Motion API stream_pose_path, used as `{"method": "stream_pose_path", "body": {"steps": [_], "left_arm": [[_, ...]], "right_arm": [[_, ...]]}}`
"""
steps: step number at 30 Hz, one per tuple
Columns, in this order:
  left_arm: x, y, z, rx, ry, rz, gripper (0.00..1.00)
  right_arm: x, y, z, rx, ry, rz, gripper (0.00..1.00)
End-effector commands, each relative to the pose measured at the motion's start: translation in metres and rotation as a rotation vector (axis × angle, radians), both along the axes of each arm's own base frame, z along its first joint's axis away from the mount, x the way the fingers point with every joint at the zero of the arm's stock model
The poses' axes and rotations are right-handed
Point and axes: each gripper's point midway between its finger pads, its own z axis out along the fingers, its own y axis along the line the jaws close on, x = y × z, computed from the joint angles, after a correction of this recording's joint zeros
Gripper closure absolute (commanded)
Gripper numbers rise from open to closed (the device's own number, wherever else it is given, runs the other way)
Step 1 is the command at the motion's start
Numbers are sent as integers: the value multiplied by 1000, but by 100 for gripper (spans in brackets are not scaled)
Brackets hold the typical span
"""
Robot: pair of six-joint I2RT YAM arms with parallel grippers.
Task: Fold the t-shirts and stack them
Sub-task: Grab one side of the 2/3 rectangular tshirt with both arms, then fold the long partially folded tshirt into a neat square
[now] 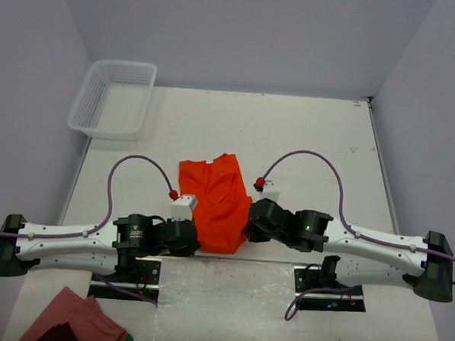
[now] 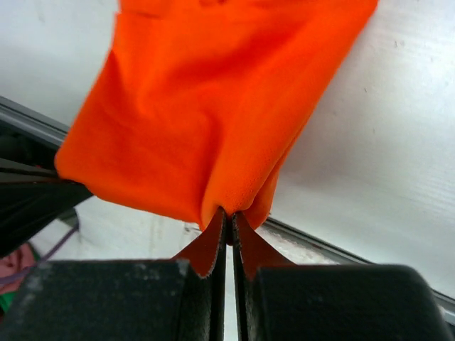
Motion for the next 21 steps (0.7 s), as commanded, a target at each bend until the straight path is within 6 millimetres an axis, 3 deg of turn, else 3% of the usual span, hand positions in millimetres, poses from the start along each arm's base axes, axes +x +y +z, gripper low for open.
{"method": "stream_pose_path", "body": {"steps": [1,3,8,9,11,13,15,18,19,20,21], "left_arm": [[30,-6,57,-66,-143,110,100],[43,-6,80,-83,-197,129,100],[87,12,99,-41,-257,184,100],[97,10,100,-55,-268,189,100],[121,20,94,-28,-263,195,100],[142,17,79,-17,-244,190,100],[167,26,60,17,-220,218,100],[197,36,42,30,-203,252,100],[209,46,40,47,-214,277,100],[219,46,30,58,-191,281,100],[230,49,33,61,-197,297,100]], "right_arm": [[21,-2,35,-39,-102,5,100],[35,1,49,-48,-126,7,100],[80,6,78,-29,-166,11,100],[89,8,75,-45,-154,13,100],[113,13,88,-28,-174,32,100],[140,14,79,-53,-153,17,100],[159,26,88,-17,-154,62,100],[194,38,74,-30,-114,96,100],[208,39,54,-53,-70,105,100],[223,45,62,-31,-84,105,100],[233,48,60,-8,-65,121,100]]}}
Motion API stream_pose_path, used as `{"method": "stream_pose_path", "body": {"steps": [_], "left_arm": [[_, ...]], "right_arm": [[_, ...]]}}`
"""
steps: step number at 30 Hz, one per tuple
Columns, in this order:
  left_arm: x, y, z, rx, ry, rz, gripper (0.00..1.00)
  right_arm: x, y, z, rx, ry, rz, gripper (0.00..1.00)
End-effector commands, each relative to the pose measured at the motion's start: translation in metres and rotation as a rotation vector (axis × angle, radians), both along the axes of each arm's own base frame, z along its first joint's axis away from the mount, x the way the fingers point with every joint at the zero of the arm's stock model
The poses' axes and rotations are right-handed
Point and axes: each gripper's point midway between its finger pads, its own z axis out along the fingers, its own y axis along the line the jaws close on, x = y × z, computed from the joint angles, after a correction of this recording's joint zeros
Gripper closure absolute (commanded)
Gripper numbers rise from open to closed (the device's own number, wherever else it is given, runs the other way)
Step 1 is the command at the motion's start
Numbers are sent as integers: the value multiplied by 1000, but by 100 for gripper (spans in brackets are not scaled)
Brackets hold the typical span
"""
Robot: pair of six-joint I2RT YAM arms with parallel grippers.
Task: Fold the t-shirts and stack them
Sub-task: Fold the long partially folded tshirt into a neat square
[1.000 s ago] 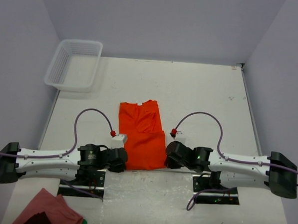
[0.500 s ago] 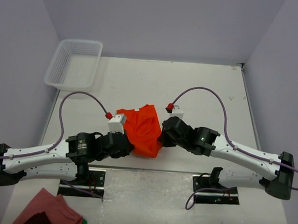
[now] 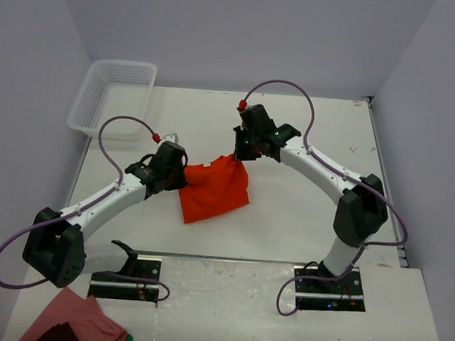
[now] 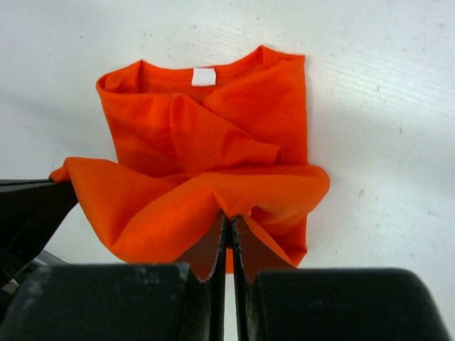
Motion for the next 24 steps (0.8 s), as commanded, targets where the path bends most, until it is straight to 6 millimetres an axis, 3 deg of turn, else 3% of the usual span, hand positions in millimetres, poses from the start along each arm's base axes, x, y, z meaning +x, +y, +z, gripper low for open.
{"method": "stream_pose_path", "body": {"steps": [1,2,3,6,7,8,9,11,12,13,14,15,16,17,18,20,21,22,24], "left_arm": [[47,6,12,-25,-85,-16,100],[59,8,14,-29,-108,-13,100],[69,15,9,-15,-101,15,100],[101,54,6,55,-123,142,100],[110,66,7,60,-142,160,100],[126,67,7,38,-148,167,100],[134,72,8,39,-139,187,100],[160,75,10,75,-179,184,76],[169,73,12,79,-190,168,57],[176,75,17,121,-212,176,48],[188,73,30,132,-254,168,43],[192,73,41,155,-287,169,37],[194,72,52,188,-321,159,26],[199,75,77,190,-400,180,10],[200,78,88,197,-425,192,9],[197,77,107,174,-450,196,14],[196,72,107,157,-444,181,15],[192,66,105,141,-410,160,16],[186,49,102,114,-393,100,26]], "right_arm": [[33,19,1,53,10,131,100],[51,25,-7,50,15,126,100],[56,32,-9,80,43,159,100],[103,33,-25,88,64,165,100],[122,43,-2,120,3,199,100],[129,43,-32,91,62,202,100],[138,45,-33,88,48,212,97],[159,48,-23,87,-18,221,76],[165,47,-30,78,-20,217,55],[172,43,-28,49,-57,216,53],[175,39,-28,33,-81,199,49],[175,34,-10,34,-130,191,28],[172,29,-13,14,-130,193,26],[174,24,-7,-3,-155,173,24],[171,20,9,1,-181,168,23],[164,12,12,-18,-181,143,23],[157,9,28,5,-193,126,23],[148,3,19,-7,-156,113,23],[139,-6,19,-2,-127,54,35]]}}
